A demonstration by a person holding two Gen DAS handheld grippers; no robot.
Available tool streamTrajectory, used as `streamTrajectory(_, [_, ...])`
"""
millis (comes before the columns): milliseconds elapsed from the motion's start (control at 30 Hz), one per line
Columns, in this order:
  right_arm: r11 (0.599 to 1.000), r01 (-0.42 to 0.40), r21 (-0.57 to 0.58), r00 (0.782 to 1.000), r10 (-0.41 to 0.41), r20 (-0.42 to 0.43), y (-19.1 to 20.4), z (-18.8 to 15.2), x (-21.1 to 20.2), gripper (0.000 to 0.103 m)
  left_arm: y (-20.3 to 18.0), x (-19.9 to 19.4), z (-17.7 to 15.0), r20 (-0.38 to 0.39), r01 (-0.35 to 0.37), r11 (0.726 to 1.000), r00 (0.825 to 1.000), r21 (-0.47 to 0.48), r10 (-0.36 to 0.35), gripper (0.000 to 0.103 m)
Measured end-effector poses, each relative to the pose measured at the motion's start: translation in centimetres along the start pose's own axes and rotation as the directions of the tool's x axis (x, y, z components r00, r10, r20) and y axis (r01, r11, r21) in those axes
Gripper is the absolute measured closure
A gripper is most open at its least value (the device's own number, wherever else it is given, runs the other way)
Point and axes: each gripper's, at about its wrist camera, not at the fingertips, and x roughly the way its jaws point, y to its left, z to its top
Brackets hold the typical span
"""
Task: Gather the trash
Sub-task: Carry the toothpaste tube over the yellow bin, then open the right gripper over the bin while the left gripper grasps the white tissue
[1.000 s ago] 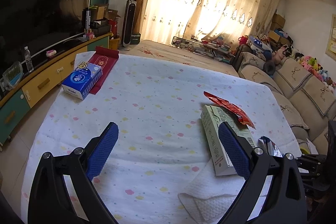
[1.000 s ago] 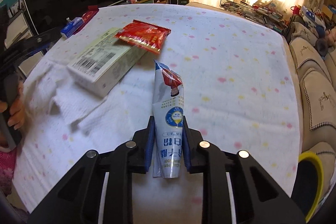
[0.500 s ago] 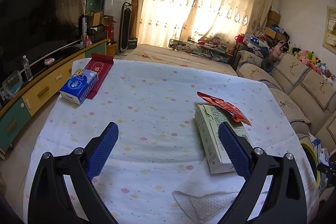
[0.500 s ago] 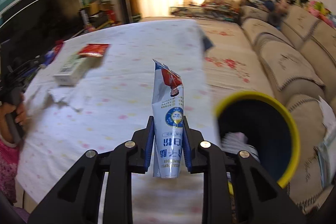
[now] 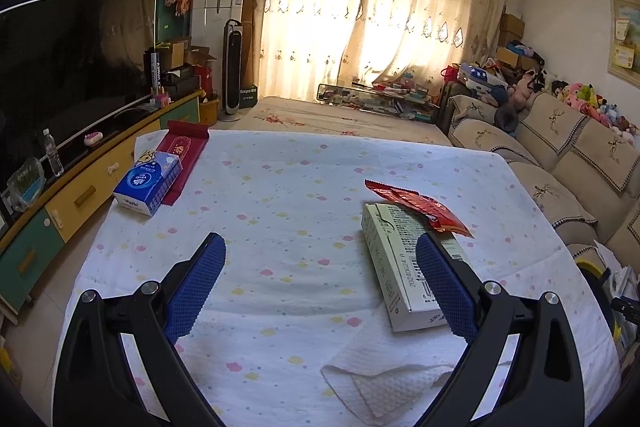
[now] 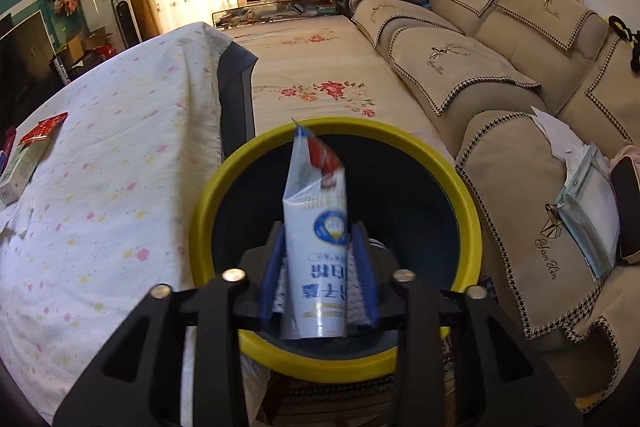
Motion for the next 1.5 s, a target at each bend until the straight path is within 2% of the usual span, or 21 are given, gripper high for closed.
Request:
streamTrajectory(200, [1.000, -0.017, 0.018, 0.999, 0.016, 0.048, 0.9, -0.2, -0.7, 0.051, -0.1, -0.2, 0.1, -0.004, 0.050, 0.999, 0.999, 0.002, -0.050, 0.009])
streamTrajectory(333, [0.998, -0.054, 0.038, 0.997, 0.052, 0.057, 1.1, -0.4, -1.0, 0.048, -1.3, -0.4, -0.2, -0.067, 0.163, 0.986, 0.985, 0.018, -0.162, 0.009])
streamTrajectory(500, [0.996, -0.080, 0.040, 0.996, 0.079, 0.040, 1.5, -0.7, -1.0, 0.047, -4.0, -1.0, -1.6, -0.126, 0.151, 0.980, 0.983, 0.132, -0.134, 0.009])
streamTrajectory(667, [0.994, -0.100, 0.054, 0.994, 0.098, 0.040, 1.5, -1.0, -1.1, 0.047, -5.4, 0.5, -3.4, -0.219, 0.129, 0.978, 0.971, 0.166, -0.091, 0.009])
streamTrajectory(767, [0.991, -0.115, 0.060, 0.993, 0.113, 0.047, 1.5, -1.3, -1.1, 0.047, -5.7, 1.8, -3.9, -0.268, 0.147, 0.975, 0.958, 0.169, -0.098, 0.010])
streamTrajectory(800, [0.991, -0.119, 0.062, 0.992, 0.116, 0.046, 1.6, -1.3, -1.0, 0.047, -5.8, 2.1, -4.0, -0.282, 0.155, 0.974, 0.954, 0.168, -0.103, 0.014])
streamTrajectory(867, [0.990, -0.127, 0.064, 0.991, 0.125, 0.042, 1.7, -1.5, -0.9, 0.047, -5.7, 2.7, -4.1, -0.311, 0.169, 0.976, 0.943, 0.136, -0.120, 0.030])
streamTrajectory(933, [0.989, -0.136, 0.063, 0.990, 0.134, 0.034, 2.0, -1.6, -0.7, 0.047, -5.2, 3.4, -4.2, -0.339, 0.174, 0.979, 0.932, 0.108, -0.129, 0.040])
streamTrajectory(1000, [0.988, -0.143, 0.056, 0.990, 0.142, 0.027, 2.3, -1.7, -0.6, 0.047, -5.0, 3.4, -4.2, -0.335, 0.174, 0.980, 0.933, 0.102, -0.131, 0.043])
streamTrajectory(1100, [0.988, -0.148, 0.052, 0.989, 0.147, 0.026, 2.6, -1.8, -0.7, 0.047, -5.5, 3.3, -4.5, -0.339, 0.163, 0.976, 0.935, 0.145, -0.106, 0.049])
streamTrajectory(1167, [0.988, -0.149, 0.050, 0.989, 0.148, 0.030, 2.7, -1.8, -1.0, 0.047, -6.1, 3.1, -4.8, -0.341, 0.160, 0.970, 0.936, 0.183, -0.090, 0.063])
streamTrajectory(1300, [0.986, -0.157, 0.056, 0.987, 0.155, 0.046, 2.4, -1.7, -1.7, 0.047, -7.4, 2.7, -5.1, -0.344, 0.146, 0.962, 0.937, 0.232, -0.059, 0.077])
streamTrajectory(1367, [0.986, -0.159, 0.060, 0.986, 0.156, 0.053, 2.2, -1.7, -2.0, 0.047, -7.9, 2.4, -5.3, -0.354, 0.148, 0.961, 0.934, 0.234, -0.057, 0.086])
streamTrajectory(1500, [0.983, -0.165, 0.076, 0.985, 0.160, 0.068, 1.4, -1.8, -2.9, 0.047, -7.2, 1.7, -5.3, -0.389, 0.182, 0.967, 0.916, 0.178, -0.101, 0.093])
